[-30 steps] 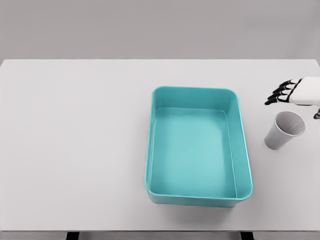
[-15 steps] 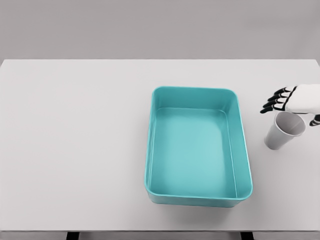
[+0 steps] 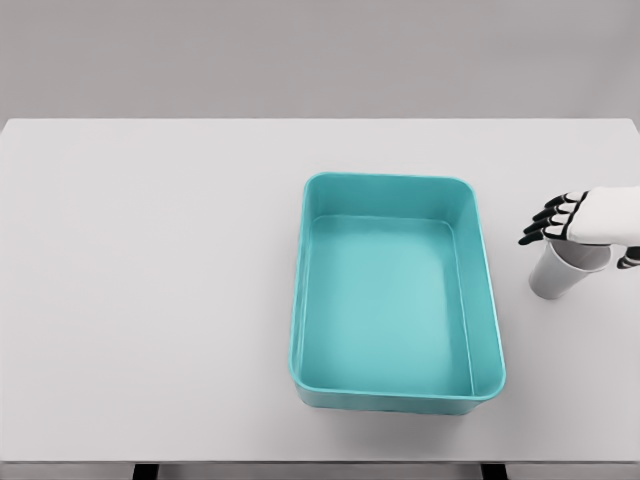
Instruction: Put the paper cup into the basket with your right arm
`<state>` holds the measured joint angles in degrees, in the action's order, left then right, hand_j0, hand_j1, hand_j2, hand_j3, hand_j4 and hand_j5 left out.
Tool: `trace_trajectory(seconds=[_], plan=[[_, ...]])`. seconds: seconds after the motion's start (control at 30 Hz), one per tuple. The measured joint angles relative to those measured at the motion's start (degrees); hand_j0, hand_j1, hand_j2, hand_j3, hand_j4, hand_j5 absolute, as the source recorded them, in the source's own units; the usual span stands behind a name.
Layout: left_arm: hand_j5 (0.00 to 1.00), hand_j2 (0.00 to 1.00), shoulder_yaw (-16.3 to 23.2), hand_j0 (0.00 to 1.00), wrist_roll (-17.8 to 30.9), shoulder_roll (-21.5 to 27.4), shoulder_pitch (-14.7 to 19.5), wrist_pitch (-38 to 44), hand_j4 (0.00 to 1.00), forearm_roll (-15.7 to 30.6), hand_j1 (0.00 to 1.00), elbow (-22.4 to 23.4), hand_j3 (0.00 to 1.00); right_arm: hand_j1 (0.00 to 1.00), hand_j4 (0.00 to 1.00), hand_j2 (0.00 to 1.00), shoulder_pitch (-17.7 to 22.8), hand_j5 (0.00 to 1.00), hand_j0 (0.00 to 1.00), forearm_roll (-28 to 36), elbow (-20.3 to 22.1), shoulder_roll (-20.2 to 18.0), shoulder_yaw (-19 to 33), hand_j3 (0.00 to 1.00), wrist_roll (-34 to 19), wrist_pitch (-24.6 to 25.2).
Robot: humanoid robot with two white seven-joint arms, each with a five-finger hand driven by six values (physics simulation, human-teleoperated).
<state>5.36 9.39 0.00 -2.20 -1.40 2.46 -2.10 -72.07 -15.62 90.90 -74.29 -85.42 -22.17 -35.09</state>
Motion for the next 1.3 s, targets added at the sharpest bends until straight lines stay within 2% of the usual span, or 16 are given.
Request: trace_trajectory(seconds=[1.3], plan=[[1.0,1.0,0.0,1.0,0.0,0.0,0.0,0.0,1.0,0.0,1.0,0.0,1.0,1.0,1.0,1.0,1.7,1.0,1.0,-3.7,-0.3,1.4,0.1,1.0,0.1,0.0]])
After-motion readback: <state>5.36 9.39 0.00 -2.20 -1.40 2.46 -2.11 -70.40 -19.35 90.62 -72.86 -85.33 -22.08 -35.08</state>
